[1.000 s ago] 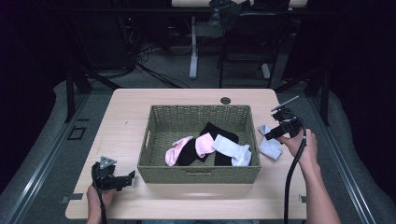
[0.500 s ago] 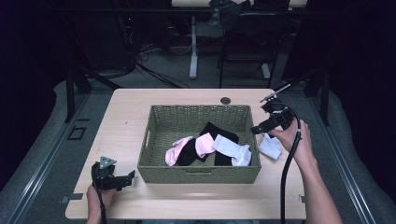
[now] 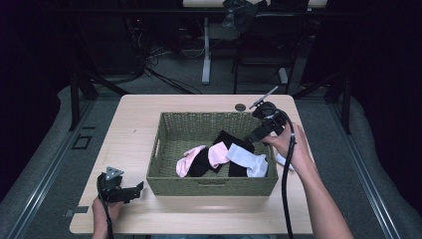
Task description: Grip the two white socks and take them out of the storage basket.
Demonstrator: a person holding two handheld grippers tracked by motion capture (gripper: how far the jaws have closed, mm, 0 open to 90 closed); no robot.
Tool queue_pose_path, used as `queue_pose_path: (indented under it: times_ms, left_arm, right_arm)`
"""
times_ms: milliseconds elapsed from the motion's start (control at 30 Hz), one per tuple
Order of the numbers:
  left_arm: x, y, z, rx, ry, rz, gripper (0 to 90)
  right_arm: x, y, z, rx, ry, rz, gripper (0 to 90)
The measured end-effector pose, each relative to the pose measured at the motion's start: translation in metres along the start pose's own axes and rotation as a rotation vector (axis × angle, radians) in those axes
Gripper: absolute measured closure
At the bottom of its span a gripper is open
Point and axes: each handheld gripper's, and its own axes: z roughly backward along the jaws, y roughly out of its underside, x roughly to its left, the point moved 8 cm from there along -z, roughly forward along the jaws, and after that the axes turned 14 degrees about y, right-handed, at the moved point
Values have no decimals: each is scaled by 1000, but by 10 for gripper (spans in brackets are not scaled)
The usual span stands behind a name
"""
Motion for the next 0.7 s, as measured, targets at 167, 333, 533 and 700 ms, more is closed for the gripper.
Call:
queue_pose_path:
  times_ms: [167, 333, 533, 700]
  left_arm:
    - [0, 0, 1, -3, -1, 1, 8]
    - [0, 0, 1, -4, 1, 2, 8]
    - [0, -1, 1, -7, 3, 5, 8]
    - [0, 0, 0, -4, 4, 3, 8]
  right_arm:
    - [16, -9, -17, 12, -16, 20, 40]
    - [29, -13, -39, 35, -22, 37, 45]
    - [41, -11, -67, 85, -44, 36, 54]
    - [45, -8, -83, 121, -49, 43, 73]
